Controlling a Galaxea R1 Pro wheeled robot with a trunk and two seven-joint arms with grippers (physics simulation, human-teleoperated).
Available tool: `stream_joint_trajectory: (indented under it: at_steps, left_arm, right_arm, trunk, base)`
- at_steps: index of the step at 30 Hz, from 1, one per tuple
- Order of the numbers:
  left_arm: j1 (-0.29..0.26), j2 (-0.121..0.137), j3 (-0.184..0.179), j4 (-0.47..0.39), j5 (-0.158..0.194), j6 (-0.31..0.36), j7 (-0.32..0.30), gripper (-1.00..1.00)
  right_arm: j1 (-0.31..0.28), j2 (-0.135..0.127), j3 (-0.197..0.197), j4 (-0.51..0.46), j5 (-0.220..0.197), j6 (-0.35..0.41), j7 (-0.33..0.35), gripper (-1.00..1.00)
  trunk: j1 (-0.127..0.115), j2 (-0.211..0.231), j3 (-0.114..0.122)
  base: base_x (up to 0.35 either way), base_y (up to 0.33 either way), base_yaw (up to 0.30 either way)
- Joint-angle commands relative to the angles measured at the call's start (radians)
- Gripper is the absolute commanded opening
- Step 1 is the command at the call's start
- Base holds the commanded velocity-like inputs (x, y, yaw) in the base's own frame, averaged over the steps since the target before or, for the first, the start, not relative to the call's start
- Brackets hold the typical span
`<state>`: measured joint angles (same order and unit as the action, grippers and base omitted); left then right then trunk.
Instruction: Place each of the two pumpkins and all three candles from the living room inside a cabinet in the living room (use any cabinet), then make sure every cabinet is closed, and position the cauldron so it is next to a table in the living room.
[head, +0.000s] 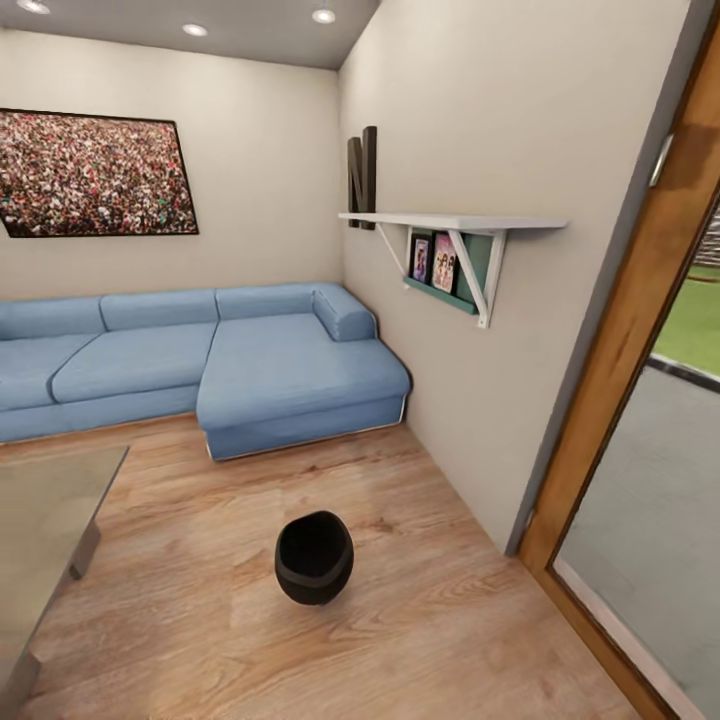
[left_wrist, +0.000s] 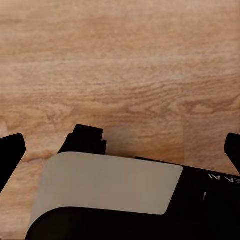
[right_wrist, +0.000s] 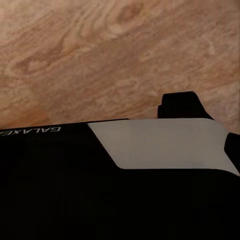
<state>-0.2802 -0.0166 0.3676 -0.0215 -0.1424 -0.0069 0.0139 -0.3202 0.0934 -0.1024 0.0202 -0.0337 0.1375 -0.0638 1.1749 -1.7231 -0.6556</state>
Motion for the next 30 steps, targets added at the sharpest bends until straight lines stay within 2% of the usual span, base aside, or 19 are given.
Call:
stream_joint_trajectory:
  at_steps: [1,12,30]
  left_arm:
    - [-0.001,0.000,0.009,0.000,-0.010,-0.001,0.001,1.00]
    - [-0.001,0.000,0.009,0.000,-0.011,-0.001,0.001,1.00]
    - [-0.001,0.000,0.009,0.000,-0.010,-0.001,0.001,1.00]
  right_arm:
    - [-0.001,0.000,-0.006,0.001,-0.003,0.001,-0.004,1.00]
    - [-0.001,-0.001,-0.006,0.000,-0.003,0.001,-0.004,1.00]
    - [-0.002,-0.002,-0.006,0.000,-0.003,0.001,-0.003,1.00]
  trunk:
    - [0.000,0.000,0.000]
    - [0.000,0.000,0.002]
    - [0.000,0.000,0.002]
  base:
    - [0.000,0.000,0.256]
    - [0.027,0.000,0.170]
    - [0.261,0.000,0.025]
